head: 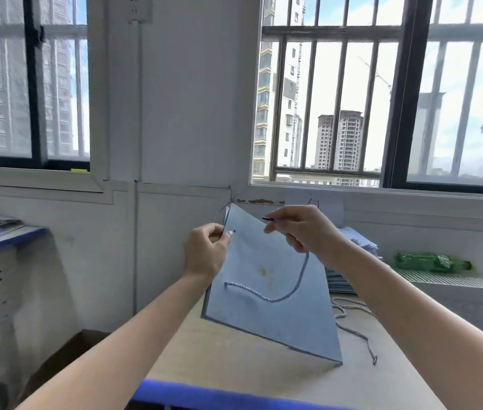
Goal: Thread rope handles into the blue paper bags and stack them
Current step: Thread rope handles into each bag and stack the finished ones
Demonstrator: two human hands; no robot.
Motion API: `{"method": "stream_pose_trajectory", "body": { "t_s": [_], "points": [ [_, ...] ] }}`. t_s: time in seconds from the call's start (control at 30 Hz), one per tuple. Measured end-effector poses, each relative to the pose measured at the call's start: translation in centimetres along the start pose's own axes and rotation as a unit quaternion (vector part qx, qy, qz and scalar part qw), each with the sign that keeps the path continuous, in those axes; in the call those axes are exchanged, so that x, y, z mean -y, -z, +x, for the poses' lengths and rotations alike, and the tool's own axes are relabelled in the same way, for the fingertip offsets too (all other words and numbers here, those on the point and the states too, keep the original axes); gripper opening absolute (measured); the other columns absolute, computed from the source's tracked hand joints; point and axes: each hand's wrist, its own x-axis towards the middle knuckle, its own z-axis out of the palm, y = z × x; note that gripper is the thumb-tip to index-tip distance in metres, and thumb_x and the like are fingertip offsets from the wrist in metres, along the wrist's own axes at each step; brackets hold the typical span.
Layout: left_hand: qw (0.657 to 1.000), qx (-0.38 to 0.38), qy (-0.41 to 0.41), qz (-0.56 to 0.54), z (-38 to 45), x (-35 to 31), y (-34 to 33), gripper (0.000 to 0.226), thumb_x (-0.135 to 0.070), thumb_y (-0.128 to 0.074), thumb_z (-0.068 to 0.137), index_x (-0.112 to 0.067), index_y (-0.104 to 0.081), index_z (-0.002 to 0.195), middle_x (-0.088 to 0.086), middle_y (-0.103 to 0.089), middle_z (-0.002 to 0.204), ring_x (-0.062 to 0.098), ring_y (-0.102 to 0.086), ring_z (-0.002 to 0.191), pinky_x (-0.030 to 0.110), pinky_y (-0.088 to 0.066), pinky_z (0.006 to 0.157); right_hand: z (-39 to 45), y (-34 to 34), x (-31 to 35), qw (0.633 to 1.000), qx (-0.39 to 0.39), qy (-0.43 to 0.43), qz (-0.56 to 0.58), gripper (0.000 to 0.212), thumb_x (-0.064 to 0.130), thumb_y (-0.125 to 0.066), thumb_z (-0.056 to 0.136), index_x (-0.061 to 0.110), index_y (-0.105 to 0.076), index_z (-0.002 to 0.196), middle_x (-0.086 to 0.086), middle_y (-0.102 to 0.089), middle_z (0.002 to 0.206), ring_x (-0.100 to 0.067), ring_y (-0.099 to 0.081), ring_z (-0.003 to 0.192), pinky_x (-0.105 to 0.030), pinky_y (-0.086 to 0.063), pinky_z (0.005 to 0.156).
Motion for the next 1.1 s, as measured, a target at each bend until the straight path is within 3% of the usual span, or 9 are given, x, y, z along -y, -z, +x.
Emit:
{"method": "stream_pose_trajectory", "body": {
  "t_s": [0.17, 0.33, 0.6, 0.67, 0.7, 0.8, 0.87, 0.97, 1.1],
  "points": [
    [0.997, 0.010, -0.071, -0.013, -1.4, -2.3, -0.1, 0.007, -0.018, -0.066, 0.088, -0.012, -0.067, 0.084, -0.004, -0.066, 0.079, 0.008, -0.058, 0.074, 0.018, -0.042, 0.070, 0.1, -1.0, -0.4, 0.987, -0.065, 0.062, -0.136, 0.013, 0.021, -0.068, 0.085, 0.016, -0.071, 0.074, 0.007, -0.058, 0.057, -0.001, -0.039, 0.039, -0.009, -0.029, 0.041],
    [0.994, 0.003, -0.109, -0.010, -2.0, -3.3, 0.1, 0.006, -0.019, -0.066, 0.088, -0.015, -0.067, 0.083, -0.016, -0.060, 0.073, 0.010, -0.061, 0.073, 0.024, -0.050, 0.069, -0.1, -1.2, -0.3, 0.959, -0.080, 0.104, -0.253, 0.012, 0.026, -0.067, 0.085, 0.016, -0.074, 0.083, 0.010, -0.053, 0.059, -0.002, -0.043, 0.055, -0.009, -0.033, 0.049],
    [0.992, 0.017, -0.126, -0.023, -2.7, -4.6, 0.2, 0.009, -0.020, -0.063, 0.090, -0.012, -0.068, 0.089, -0.012, -0.063, 0.076, 0.017, -0.067, 0.071, 0.029, -0.053, 0.062, -0.2, -1.0, 0.0, 0.949, -0.139, 0.151, -0.238, 0.011, 0.021, -0.064, 0.087, 0.016, -0.073, 0.083, 0.007, -0.054, 0.061, -0.005, -0.044, 0.056, -0.012, -0.034, 0.054],
    [0.991, 0.021, -0.126, -0.025, -2.8, -4.9, 0.1, 0.011, -0.021, -0.061, 0.092, -0.013, -0.068, 0.090, -0.007, -0.067, 0.080, 0.016, -0.066, 0.072, 0.030, -0.053, 0.065, -0.2, -1.2, 0.0, 0.937, -0.159, 0.170, -0.261, 0.012, 0.020, -0.063, 0.087, 0.015, -0.072, 0.083, 0.008, -0.054, 0.059, -0.009, -0.046, 0.056, -0.020, -0.039, 0.058],
    [0.992, 0.022, -0.125, -0.025, -2.9, -5.1, 0.1, 0.012, -0.021, -0.059, 0.092, -0.013, -0.069, 0.091, -0.004, -0.068, 0.081, 0.016, -0.066, 0.074, 0.030, -0.053, 0.066, -0.2, -1.2, -0.1, 0.932, -0.160, 0.174, -0.273, 0.012, 0.020, -0.062, 0.087, 0.015, -0.072, 0.084, 0.007, -0.054, 0.060, -0.013, -0.048, 0.059, -0.027, -0.041, 0.061],
    [0.992, 0.030, -0.122, -0.025, -3.2, -5.3, 0.1, 0.017, -0.017, -0.053, 0.095, -0.013, -0.069, 0.099, -0.004, -0.066, 0.084, 0.016, -0.062, 0.077, 0.019, -0.046, 0.065, -0.2, -1.3, -0.3, 0.924, -0.141, 0.173, -0.311, 0.016, 0.026, -0.059, 0.090, 0.015, -0.070, 0.086, 0.008, -0.053, 0.062, -0.020, -0.050, 0.064, -0.031, -0.041, 0.061],
    [0.991, 0.036, -0.127, -0.030, -3.5, -5.3, 0.1, 0.022, -0.017, -0.050, 0.097, -0.012, -0.069, 0.107, -0.007, -0.064, 0.092, 0.011, -0.059, 0.084, 0.013, -0.043, 0.069, -0.3, -1.2, 0.0, 0.919, -0.126, 0.165, -0.335, 0.025, 0.028, -0.050, 0.095, 0.011, -0.068, 0.089, -0.002, -0.064, 0.074, -0.026, -0.056, 0.069, -0.034, -0.045, 0.064],
    [0.988, 0.056, -0.139, -0.035, -3.5, -5.5, 0.1, 0.024, -0.017, -0.049, 0.098, -0.012, -0.068, 0.112, -0.002, -0.065, 0.104, 0.012, -0.060, 0.094, 0.024, -0.047, 0.082, -0.9, -1.1, 1.2, 0.923, -0.087, 0.134, -0.351, 0.042, 0.039, -0.035, 0.098, 0.007, -0.058, 0.084, -0.006, -0.058, 0.073, -0.027, -0.053, 0.069, -0.035, -0.038, 0.061],
    [0.984, 0.099, -0.125, -0.077, -3.4, -5.7, 0.0, 0.025, -0.018, -0.049, 0.097, -0.012, -0.071, 0.106, -0.003, -0.063, 0.103, 0.014, -0.060, 0.092, 0.030, -0.048, 0.083, -1.2, -0.7, 2.4, 0.930, -0.039, 0.088, -0.355, 0.041, 0.053, -0.040, 0.092, 0.014, -0.044, 0.080, 0.000, -0.050, 0.071, -0.018, -0.046, 0.067, -0.032, -0.033, 0.057]
  ]
}}
